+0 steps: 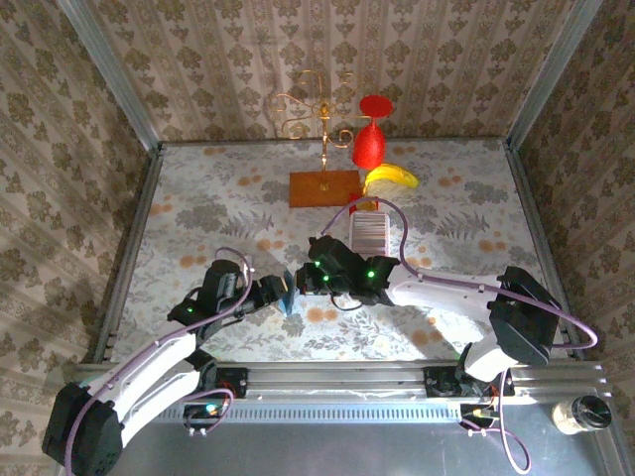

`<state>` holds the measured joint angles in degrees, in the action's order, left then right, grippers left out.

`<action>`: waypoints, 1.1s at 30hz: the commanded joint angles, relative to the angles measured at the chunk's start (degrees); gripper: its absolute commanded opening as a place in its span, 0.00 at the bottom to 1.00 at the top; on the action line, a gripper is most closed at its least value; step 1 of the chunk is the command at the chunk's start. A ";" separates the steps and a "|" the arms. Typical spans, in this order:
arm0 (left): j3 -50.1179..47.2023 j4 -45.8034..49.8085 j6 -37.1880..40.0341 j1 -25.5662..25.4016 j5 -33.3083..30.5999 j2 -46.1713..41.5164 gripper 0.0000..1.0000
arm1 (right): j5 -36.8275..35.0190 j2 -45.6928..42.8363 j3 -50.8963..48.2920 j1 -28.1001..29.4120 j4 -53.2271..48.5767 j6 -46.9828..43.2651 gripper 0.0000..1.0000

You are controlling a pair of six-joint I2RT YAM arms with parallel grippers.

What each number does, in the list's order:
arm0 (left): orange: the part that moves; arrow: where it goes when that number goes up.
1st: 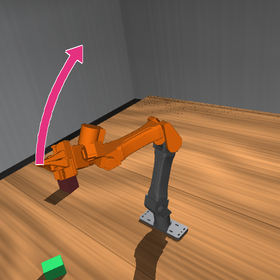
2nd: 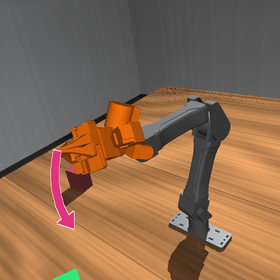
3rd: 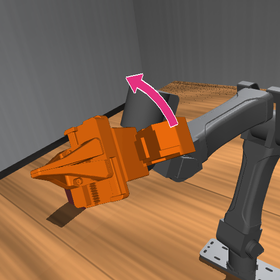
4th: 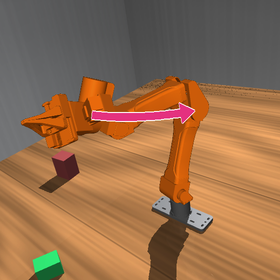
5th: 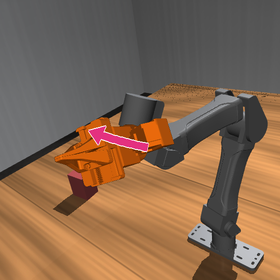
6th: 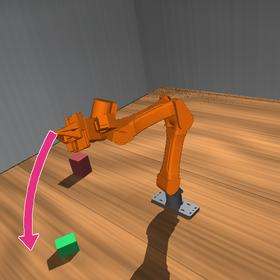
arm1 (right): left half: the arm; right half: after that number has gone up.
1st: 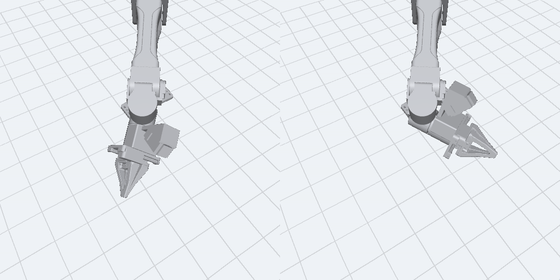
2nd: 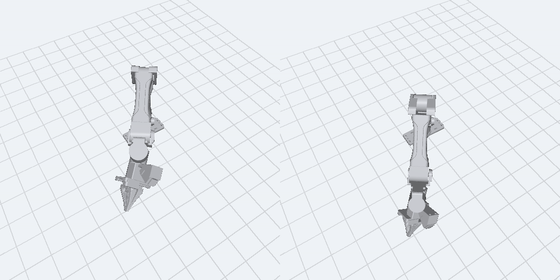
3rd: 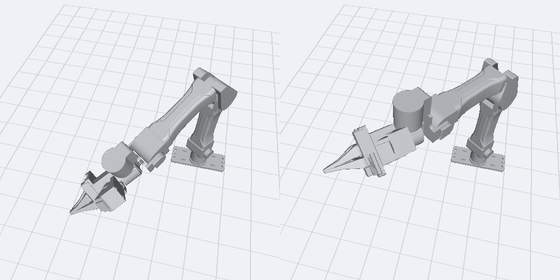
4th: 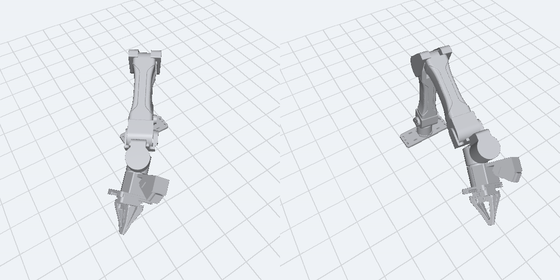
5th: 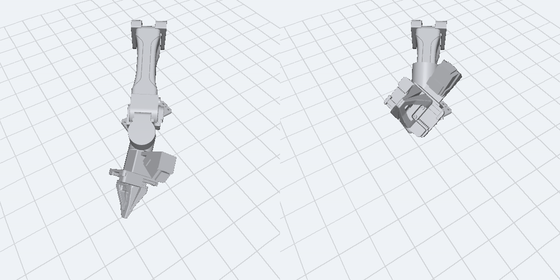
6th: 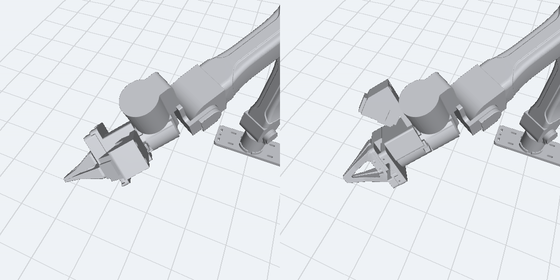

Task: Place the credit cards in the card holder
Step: Open the card holder at the bottom-center of the table.

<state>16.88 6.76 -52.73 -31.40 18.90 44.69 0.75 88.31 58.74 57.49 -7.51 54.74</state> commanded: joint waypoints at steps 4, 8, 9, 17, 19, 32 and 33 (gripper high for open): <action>-0.29 -0.37 1.44 0.37 0.20 1.16 0.51 | -0.97 -2.01 -0.87 0.34 -0.90 0.69 0.00; -0.02 0.81 2.31 0.61 -0.63 2.74 0.41 | -2.25 -2.43 -1.03 0.25 -3.03 0.45 0.00; 0.12 1.41 2.50 0.63 -0.83 3.26 0.37 | -2.92 -2.50 -0.99 0.18 -4.13 0.45 0.00; -1.75 2.32 2.81 0.72 -2.38 2.84 0.15 | -6.25 -2.21 -3.34 -2.07 -10.21 0.76 0.00; -2.56 2.40 2.67 0.72 -2.71 2.53 0.12 | -6.46 -1.21 -3.50 -2.77 -11.26 0.51 0.00; -7.42 3.68 0.27 0.81 -3.86 -3.45 0.04 | -12.55 0.62 5.75 -2.23 -28.69 -4.50 0.36; -7.71 3.93 0.01 0.86 -3.95 -4.22 0.05 | -13.23 -0.43 6.54 -1.60 -30.17 -4.69 0.41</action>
<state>10.52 7.94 -51.51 -30.98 16.03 42.11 -8.45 90.87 62.26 54.46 -30.28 51.70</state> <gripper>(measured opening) 0.060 0.389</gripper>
